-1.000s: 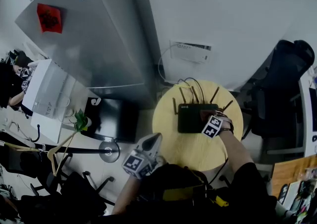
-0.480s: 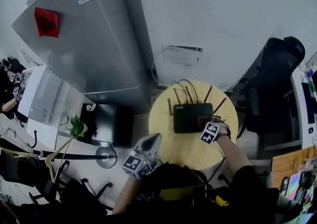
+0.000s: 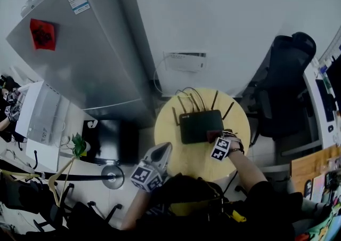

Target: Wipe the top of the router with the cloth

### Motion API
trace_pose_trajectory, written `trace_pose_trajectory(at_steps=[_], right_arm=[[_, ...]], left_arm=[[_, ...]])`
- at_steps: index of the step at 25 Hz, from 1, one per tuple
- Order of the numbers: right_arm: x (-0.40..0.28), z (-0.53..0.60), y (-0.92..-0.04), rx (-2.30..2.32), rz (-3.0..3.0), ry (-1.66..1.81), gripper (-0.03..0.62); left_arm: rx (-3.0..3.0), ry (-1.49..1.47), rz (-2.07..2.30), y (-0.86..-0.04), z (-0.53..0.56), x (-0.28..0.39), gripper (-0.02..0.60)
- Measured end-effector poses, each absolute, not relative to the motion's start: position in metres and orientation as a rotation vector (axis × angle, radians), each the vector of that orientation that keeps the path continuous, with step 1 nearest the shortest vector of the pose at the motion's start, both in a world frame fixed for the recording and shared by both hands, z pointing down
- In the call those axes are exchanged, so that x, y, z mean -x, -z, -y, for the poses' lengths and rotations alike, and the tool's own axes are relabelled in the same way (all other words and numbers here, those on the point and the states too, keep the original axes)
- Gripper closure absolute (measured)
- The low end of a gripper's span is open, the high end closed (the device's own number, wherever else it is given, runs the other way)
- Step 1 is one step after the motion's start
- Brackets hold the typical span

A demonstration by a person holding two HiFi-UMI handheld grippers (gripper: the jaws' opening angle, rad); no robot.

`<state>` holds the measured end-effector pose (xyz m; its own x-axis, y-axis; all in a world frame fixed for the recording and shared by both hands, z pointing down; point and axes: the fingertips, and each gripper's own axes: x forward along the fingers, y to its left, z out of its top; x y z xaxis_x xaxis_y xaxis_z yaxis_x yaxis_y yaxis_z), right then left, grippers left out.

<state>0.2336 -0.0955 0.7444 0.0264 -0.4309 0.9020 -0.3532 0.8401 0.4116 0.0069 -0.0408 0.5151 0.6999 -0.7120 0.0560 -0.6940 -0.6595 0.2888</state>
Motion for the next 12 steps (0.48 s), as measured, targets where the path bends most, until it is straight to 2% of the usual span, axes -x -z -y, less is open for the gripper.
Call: trace_pose_trajectory(at_steps=[12], right_arm=[[-0.234,0.079,-0.745,-0.632,1.618,0.062,0.528]], left_arm=[[-2.599,0.091,1.132,-0.52,0.031,-0.02,0.581]])
